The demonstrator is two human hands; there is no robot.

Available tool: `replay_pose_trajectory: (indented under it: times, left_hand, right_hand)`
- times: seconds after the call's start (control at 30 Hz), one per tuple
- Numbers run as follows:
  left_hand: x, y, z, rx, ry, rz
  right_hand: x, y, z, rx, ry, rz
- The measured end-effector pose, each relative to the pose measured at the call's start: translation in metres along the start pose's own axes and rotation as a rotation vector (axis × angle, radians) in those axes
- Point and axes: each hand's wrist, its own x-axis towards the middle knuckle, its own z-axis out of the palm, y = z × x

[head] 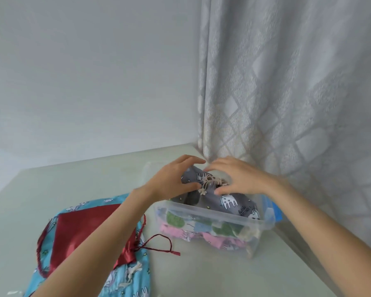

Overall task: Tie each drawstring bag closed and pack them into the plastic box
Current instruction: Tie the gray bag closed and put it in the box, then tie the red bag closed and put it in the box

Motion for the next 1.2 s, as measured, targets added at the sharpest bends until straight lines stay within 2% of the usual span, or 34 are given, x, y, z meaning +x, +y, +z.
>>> replay_pose_trajectory:
  times: [0.17, 0.27, 0.33, 0.43, 0.63, 0.7, 0.8, 0.93, 1.0, 1.2]
  left_hand:
    - [0.026, -0.021, 0.022, 0.36, -0.43, -0.164]
    - [0.026, -0.023, 0.027, 0.421, -0.518, -0.219]
    - [0.024, -0.021, 0.025, 0.43, -0.469, -0.221]
    - [0.013, -0.01, 0.014, 0.44, -0.288, -0.189]
    - [-0.045, 0.017, -0.015, 0.406, 0.345, -0.005]
    - [-0.082, 0.016, -0.024, 0.373, 0.443, -0.057]
    - [-0.144, -0.001, -0.035, 0.31, 0.444, -0.275]
    - [-0.222, -0.027, -0.036, 0.286, 0.315, -0.508]
    - [-0.259, -0.037, -0.032, 0.332, 0.281, -0.611]
    - [-0.314, -0.064, -0.028, 0.232, 0.134, -0.837]
  right_hand:
    - [0.006, 0.004, 0.031, -0.251, -0.225, 0.031]
    - [0.01, 0.007, 0.041, -0.267, -0.296, 0.037]
    - [0.007, 0.004, 0.031, -0.182, -0.236, 0.047]
    - [-0.004, -0.008, 0.008, -0.019, -0.077, 0.072]
    - [-0.014, -0.068, -0.003, 0.215, 0.418, 0.007]
    - [-0.012, -0.103, 0.01, 0.265, 0.502, -0.051]
    - [-0.003, -0.15, 0.045, 0.324, 0.487, -0.1]
    - [0.011, -0.19, 0.102, 0.32, 0.193, -0.093]
    - [0.019, -0.199, 0.129, 0.286, 0.109, -0.076]
    - [0.035, -0.203, 0.179, 0.151, 0.036, 0.077]
